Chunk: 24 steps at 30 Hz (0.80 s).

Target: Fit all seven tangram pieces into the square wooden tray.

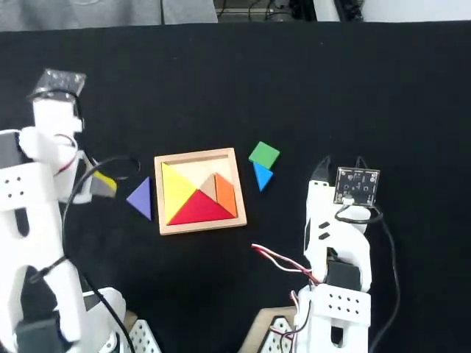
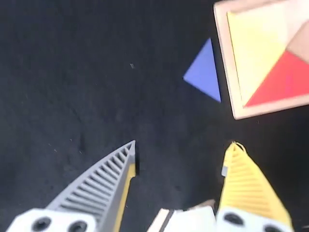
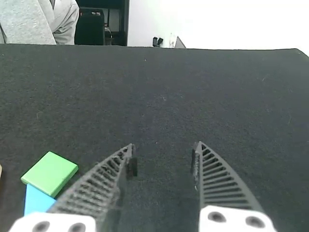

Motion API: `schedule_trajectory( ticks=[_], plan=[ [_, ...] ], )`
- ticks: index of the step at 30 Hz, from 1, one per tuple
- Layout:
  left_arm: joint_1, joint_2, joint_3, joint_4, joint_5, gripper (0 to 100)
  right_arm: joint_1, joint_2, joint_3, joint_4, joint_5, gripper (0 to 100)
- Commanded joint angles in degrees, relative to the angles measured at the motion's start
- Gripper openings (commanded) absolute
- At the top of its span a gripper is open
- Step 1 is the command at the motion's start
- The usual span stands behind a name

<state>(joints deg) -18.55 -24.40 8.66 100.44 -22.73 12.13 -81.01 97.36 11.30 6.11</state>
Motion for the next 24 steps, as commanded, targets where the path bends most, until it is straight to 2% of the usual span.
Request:
schedule_trajectory(
  ticks=[1, 11, 19, 24],
  plan=[
    [-0.3, -5.5, 7.3, -1.8, -0.6, 29, -0.8, -0.1, -1.2, -1.0, -0.2, 19.8],
    [-0.4, -17.0, 30.8, -17.4, 0.3, 29, -0.8, -0.1, -0.8, -1.1, -0.2, 19.8],
    [-0.3, -19.4, 46.1, -32.5, 2.6, 29, -0.9, -0.1, -0.8, -1.1, -0.2, 19.8],
    [-0.5, -19.5, 54.8, -42.8, 7.6, 29, -0.9, -0.1, -0.8, -1.1, -0.2, 19.8]
  ],
)
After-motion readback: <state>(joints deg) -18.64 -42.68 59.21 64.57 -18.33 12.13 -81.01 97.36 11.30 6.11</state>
